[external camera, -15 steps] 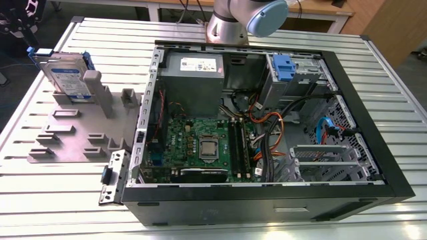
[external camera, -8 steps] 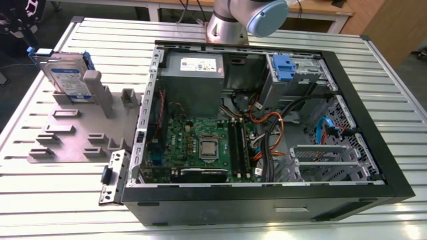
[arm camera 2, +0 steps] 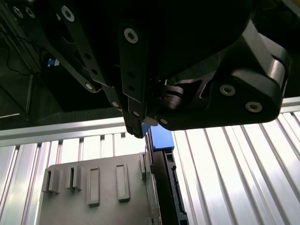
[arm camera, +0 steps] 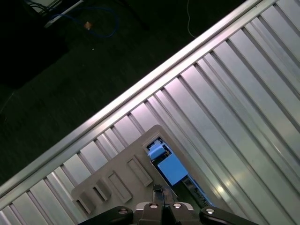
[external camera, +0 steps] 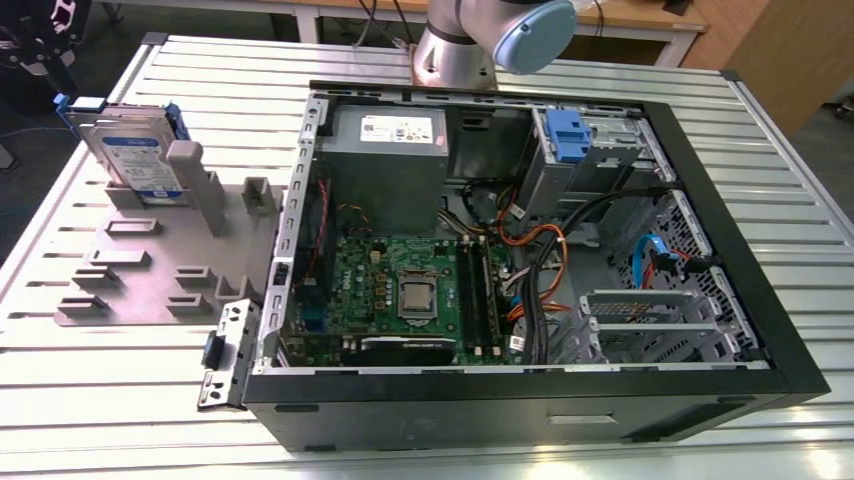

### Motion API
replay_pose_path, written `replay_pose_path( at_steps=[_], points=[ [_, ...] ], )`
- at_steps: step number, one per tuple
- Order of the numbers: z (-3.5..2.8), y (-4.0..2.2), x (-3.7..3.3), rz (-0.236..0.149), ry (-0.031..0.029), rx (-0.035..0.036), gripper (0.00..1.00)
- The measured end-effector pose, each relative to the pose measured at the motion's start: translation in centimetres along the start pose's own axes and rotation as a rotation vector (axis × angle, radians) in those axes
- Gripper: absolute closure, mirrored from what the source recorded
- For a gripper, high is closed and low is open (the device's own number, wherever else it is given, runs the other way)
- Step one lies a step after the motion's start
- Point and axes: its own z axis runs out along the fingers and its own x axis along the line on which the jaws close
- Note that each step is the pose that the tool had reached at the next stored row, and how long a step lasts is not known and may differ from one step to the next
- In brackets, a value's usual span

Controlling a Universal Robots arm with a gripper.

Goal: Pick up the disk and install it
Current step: 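Pick up the disk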

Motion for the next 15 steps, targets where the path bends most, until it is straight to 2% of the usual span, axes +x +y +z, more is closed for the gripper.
replay_pose_path(
  at_steps=[6, 15],
  points=[
    [0.0, 0.0, 0.0, -0.019, 0.001, 0.0, 0.89],
    [0.0, 0.0, 0.0, -0.078, 0.004, 0.0003, 0.89]
  ],
)
